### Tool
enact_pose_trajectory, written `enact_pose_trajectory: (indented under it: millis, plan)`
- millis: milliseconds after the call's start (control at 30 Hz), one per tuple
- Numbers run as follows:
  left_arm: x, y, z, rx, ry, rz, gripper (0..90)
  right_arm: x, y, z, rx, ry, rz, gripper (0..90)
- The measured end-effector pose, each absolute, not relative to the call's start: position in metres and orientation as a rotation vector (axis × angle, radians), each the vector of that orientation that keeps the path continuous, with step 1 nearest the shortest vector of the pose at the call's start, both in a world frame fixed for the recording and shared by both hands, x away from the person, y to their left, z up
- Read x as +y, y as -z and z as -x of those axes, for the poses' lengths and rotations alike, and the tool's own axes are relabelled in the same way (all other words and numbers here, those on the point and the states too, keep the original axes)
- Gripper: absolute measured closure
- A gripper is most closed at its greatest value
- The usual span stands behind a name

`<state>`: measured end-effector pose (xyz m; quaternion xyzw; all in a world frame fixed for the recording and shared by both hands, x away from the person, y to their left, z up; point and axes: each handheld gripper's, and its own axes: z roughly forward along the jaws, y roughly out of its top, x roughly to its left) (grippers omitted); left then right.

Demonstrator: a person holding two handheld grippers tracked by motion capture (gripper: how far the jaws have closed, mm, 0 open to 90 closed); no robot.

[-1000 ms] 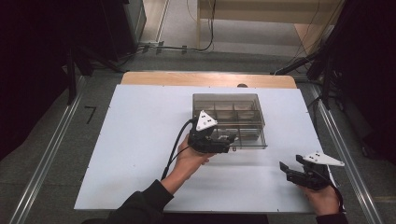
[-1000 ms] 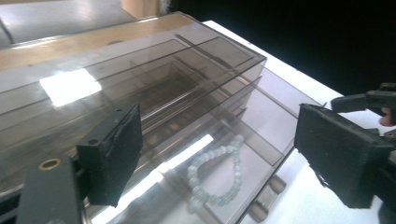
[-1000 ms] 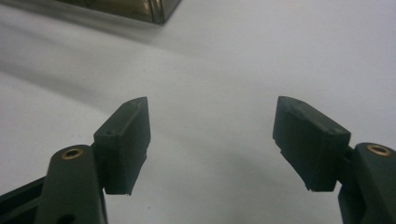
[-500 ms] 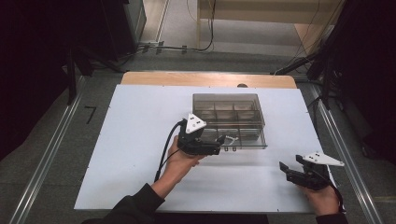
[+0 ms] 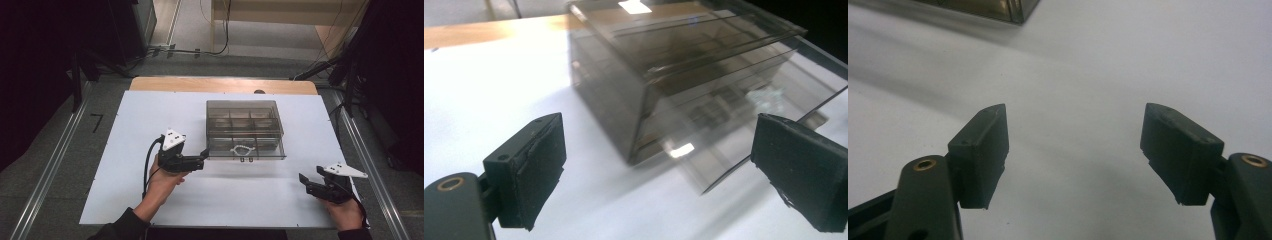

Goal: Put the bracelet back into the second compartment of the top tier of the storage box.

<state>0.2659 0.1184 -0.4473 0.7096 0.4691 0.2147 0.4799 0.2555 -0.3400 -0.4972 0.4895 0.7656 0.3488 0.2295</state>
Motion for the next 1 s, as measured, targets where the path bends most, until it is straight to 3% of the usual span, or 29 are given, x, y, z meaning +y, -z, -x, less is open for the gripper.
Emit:
enact_pose_trajectory:
  millis: [1000]
  plan:
    - [0.205,0.488,-0.229,1.404,-0.595,-1.692,8.1,-0.342,0.494,-0.252,2.092,-0.982,-1.334,23.5]
